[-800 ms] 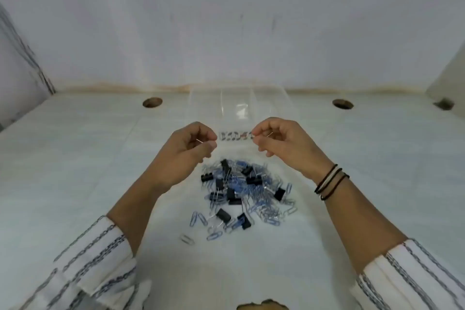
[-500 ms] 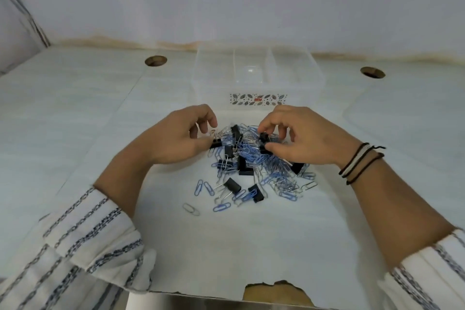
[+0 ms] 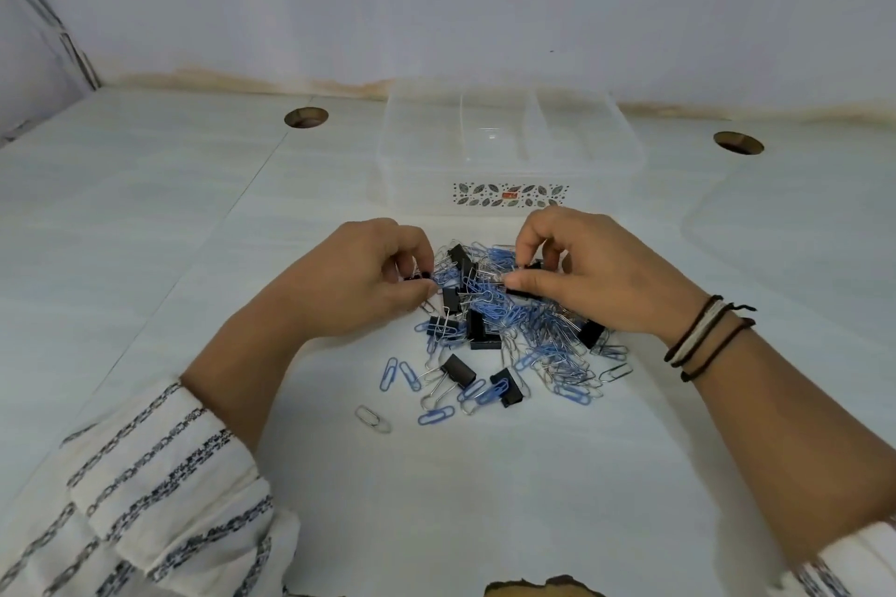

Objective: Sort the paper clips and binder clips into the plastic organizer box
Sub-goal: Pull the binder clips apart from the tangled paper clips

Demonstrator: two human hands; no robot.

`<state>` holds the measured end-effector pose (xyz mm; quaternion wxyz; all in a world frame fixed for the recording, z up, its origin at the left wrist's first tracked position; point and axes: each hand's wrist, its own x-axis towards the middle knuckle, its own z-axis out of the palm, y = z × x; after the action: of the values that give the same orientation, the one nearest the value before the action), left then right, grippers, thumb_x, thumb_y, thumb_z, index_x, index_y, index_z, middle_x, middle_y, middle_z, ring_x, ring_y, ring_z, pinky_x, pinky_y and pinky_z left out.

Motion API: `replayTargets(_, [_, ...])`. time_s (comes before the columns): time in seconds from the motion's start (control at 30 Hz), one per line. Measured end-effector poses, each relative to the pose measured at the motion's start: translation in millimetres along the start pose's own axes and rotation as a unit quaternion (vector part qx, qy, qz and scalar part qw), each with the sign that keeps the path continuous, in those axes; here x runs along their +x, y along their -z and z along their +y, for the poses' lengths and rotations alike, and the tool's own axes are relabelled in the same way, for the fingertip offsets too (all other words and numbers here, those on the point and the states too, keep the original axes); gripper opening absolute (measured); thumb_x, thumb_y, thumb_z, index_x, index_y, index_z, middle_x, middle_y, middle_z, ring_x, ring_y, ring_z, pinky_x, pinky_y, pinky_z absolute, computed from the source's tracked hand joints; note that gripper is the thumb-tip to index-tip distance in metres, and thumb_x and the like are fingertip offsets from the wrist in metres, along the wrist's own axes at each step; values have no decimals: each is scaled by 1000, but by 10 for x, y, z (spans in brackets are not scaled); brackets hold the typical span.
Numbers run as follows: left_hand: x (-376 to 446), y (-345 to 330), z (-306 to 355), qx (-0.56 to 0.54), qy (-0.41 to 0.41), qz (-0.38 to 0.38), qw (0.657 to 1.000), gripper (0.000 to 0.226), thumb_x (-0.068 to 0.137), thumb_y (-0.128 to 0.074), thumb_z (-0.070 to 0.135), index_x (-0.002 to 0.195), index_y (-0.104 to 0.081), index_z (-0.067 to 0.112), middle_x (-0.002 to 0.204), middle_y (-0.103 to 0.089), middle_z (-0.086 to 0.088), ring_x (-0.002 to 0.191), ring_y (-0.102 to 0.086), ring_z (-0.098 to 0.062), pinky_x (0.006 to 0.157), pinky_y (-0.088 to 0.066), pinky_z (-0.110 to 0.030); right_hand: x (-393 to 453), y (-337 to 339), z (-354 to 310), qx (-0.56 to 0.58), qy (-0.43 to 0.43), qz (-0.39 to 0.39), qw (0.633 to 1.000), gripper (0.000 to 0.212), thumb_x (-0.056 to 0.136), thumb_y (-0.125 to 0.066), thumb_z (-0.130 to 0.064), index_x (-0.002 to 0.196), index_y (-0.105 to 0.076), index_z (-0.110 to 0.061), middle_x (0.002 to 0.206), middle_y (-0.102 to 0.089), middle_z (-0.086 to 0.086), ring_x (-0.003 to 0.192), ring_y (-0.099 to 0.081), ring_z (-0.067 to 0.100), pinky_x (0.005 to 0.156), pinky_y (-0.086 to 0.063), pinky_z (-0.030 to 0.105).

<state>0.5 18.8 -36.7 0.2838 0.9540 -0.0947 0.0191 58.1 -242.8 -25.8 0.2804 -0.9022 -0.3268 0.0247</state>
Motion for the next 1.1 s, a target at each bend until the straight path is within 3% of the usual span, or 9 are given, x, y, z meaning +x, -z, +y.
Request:
replayTargets(0.13, [-22, 68, 40, -67, 23, 48, 996, 8, 91, -77, 28, 88, -72, 22, 81, -74, 5, 65, -62, 1, 61, -44, -7, 0, 147, 68, 61, -31, 79, 994, 16, 87, -76, -37, 89, -66, -24, 81, -68, -9, 68, -60, -5, 65, -48, 11])
replayTargets(0.3, [-33, 167, 11, -74, 106, 134, 983, 10, 93, -73, 27, 90, -69, 17, 81, -73, 8, 46, -58, 6, 45, -37, -6, -18, 309, 433, -17, -140, 102, 985, 13, 89, -74, -33, 93, -68, -22, 85, -71, -7, 83, -68, 13, 77, -53, 30])
replayTargets(0.4, [-40, 196, -95, 24, 137, 117, 983, 11, 89, -74, 29, 92, -69, 19, 89, -65, 7, 75, -65, -6, 59, -40, -19, -51, 303, 449, -87, -138, 95, 982, 22, 89, -71, -39, 102, -68, -21, 99, -64, -5, 93, -63, 17, 77, -42, 28])
replayTargets(0.47, [-31, 155, -150, 72, 137, 82, 985, 19, 89, -74, 31, 103, -70, 19, 98, -61, 3, 85, -63, -16, 68, -42, -25, -67, 291, 312, -92, -96, 87, 987, 27, 88, -71, -46, 104, -67, -24, 101, -62, -7, 88, -61, 12, 75, -45, 29])
replayTargets(0.57, [1, 40, -98, 88, 74, 103, 988, 38, 90, -72, 38, 123, -65, 19, 108, -59, 0, 91, -61, -18, 81, -44, -30, -86, 195, 12, -85, -93, 29, 992, 48, 81, -62, -72, 103, -67, -30, 91, -66, -16, 80, -62, 4, 73, -54, 31])
replayTargets(0.7, [79, -168, 175, 79, -37, 103, 991, 42, 96, -66, 40, 132, -64, 21, 114, -61, 1, 100, -60, -16, 88, -49, -34, -56, -14, -218, -209, -112, 7, 972, 67, 71, -44, -92, 96, -63, -33, 83, -68, -12, 79, -64, 14, 72, -55, 35])
replayTargets(0.83, [145, -293, 303, 77, -84, 38, 993, 39, 99, -52, 31, 133, -67, 19, 121, -68, 0, 113, -59, -21, 99, -47, -38, -47, -85, -240, -219, -82, 26, 972, 47, 79, -54, -75, 92, -62, -30, 83, -67, -9, 81, -63, 18, 69, -54, 35])
replayTargets(0.93, [141, -269, 310, 71, -92, 6, 993, 42, 92, -48, 12, 125, -73, 17, 122, -72, 0, 112, -61, -19, 95, -41, -26, -81, -66, -245, -158, -80, 3, 984, 27, 81, -64, -54, 92, -61, -30, 83, -65, -12, 82, -61, 14, 70, -54, 33])
replayTargets(1.1, [121, -202, 315, 64, -78, -8, 995, 59, 76, -40, -2, 122, -74, 14, 136, -66, -3, 125, -58, -20, 106, -41, -28, -88, 23, -202, -29, -84, -1, 996, 22, 78, -71, -35, 98, -61, -30, 89, -66, -13, 80, -65, 9, 70, -55, 33])
